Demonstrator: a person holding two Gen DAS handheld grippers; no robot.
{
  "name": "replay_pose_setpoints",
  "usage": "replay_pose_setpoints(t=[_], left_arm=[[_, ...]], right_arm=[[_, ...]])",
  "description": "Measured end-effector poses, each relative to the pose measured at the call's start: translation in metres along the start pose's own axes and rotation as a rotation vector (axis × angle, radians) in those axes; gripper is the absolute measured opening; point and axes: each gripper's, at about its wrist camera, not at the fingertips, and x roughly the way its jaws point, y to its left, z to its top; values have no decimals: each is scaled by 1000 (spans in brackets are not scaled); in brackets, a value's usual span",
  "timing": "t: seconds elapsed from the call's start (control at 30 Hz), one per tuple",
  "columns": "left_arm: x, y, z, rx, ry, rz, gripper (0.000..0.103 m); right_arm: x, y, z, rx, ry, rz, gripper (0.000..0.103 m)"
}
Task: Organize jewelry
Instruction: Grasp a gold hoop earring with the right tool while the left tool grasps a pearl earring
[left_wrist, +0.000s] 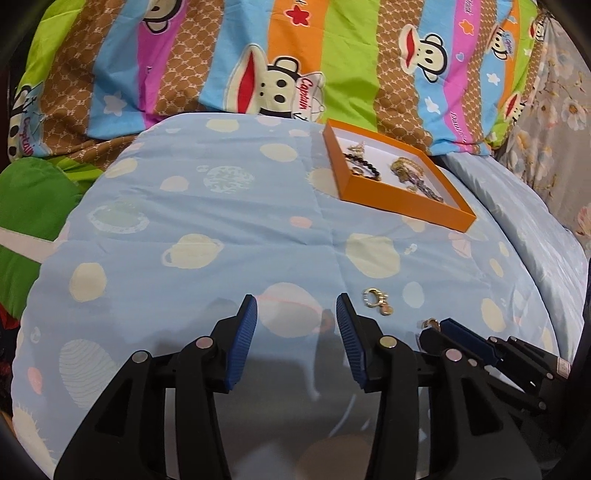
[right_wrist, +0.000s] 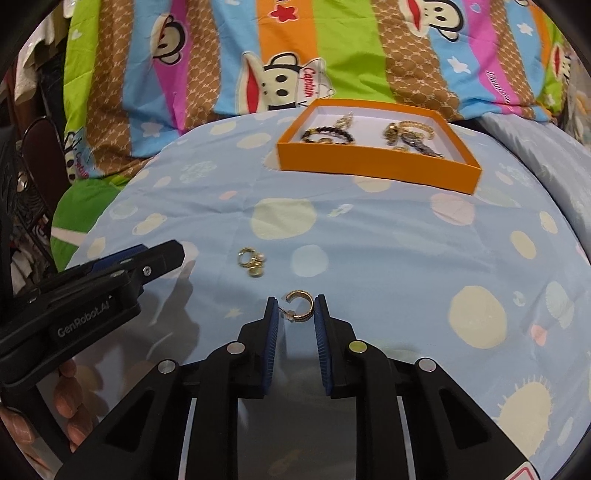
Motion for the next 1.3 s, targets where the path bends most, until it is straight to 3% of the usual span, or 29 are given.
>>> replay_pose_setpoints(t=[0.2,0.47,0.73,0.8,1.3], left_arm=[[12,-36,10,75,11,-50,47],[37,-56,11,97,70,-46,46],[39,-58,8,108,66,-36,29],[39,-57,8,105,67,-38,18],[36,-58,8,109,59,-46,18]], right_arm=[[-10,-35,2,71,-20,-53,18],[-10,-55,1,102,-24,-75,18],[-5,-56,2,104,-19,-60,19],[-5,-56,2,108,-18,-57,19],[-7,-58,5,111,-30,-56,19]])
